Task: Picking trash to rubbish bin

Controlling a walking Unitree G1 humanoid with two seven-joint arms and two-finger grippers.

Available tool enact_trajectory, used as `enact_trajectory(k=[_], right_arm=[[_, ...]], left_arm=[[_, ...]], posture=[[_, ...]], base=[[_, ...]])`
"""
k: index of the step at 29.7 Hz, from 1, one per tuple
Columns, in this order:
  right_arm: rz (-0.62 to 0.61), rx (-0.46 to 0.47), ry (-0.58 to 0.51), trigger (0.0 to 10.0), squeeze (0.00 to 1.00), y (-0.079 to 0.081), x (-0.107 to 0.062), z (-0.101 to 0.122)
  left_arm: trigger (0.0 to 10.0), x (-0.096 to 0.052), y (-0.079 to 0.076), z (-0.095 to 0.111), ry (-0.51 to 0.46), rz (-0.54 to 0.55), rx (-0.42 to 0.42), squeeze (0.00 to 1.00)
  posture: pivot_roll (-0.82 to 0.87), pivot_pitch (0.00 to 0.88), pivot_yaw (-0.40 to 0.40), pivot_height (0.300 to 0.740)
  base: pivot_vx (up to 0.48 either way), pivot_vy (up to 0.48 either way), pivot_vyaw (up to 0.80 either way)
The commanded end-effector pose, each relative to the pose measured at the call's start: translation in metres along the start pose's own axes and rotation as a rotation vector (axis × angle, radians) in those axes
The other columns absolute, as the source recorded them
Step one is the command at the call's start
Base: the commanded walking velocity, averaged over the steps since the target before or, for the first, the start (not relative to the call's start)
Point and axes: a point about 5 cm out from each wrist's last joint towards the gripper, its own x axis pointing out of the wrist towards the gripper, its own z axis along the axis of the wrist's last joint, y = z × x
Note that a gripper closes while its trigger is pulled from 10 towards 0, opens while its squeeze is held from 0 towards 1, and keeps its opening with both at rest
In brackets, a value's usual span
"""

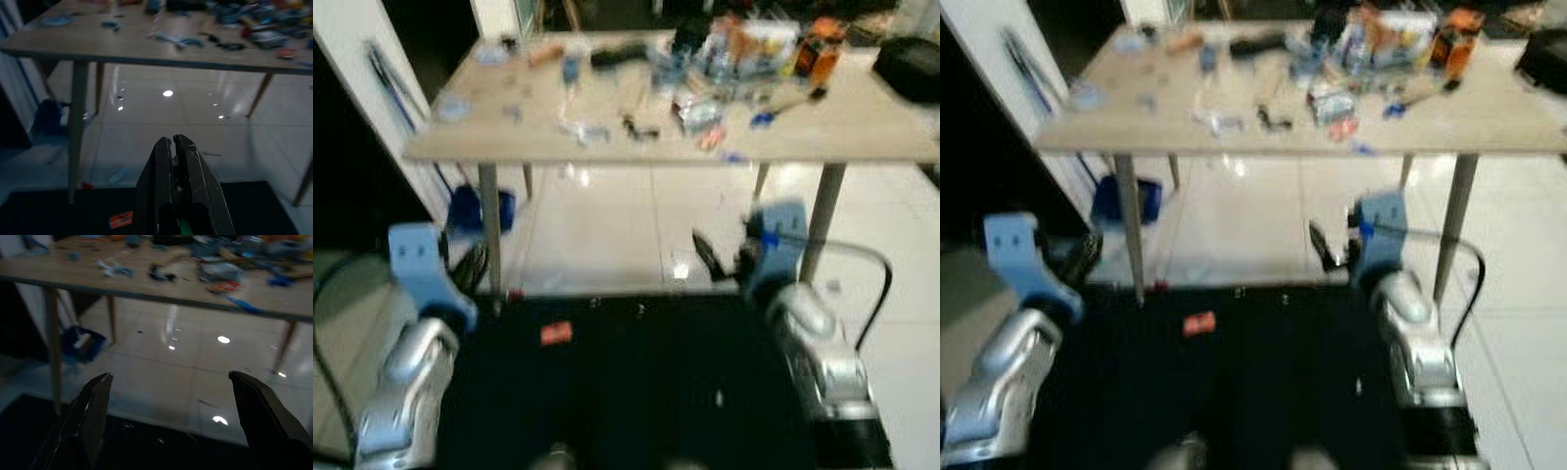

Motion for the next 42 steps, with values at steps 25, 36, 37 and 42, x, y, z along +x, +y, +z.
enact_trajectory(k=[25,36,37,42], right_arm=[[0.013,0.013,-0.006,10.0,0.00,0.0036,0.0011,-0.0012],[0.014,0.011,-0.006,10.0,0.00,0.0028,0.0007,-0.0011],[0.014,0.010,-0.006,10.0,0.00,0.0028,0.0006,-0.0012],[0.016,0.010,-0.007,10.0,0.00,0.0028,0.0007,-0.0011]], left_arm=[[10.0,-0.0010,0.0043,-0.0038,0.016,0.010,0.003,0.00],[10.0,-0.0009,0.0027,-0.0034,0.015,0.007,0.004,0.00],[10.0,-0.0009,0.0027,-0.0035,0.014,0.008,0.003,0.00],[10.0,-0.0008,0.0032,-0.0039,0.015,0.008,0.003,0.00]], posture=[[-0.16,0.000,0.009,0.740],[-0.16,0.000,0.008,0.740],[-0.16,0.000,0.008,0.740],[-0.16,0.000,0.008,0.740]], base=[[-0.405,0.000,0.00],[-0.437,0.000,0.00],[-0.480,0.000,0.00],[-0.480,0.000,0.00]])
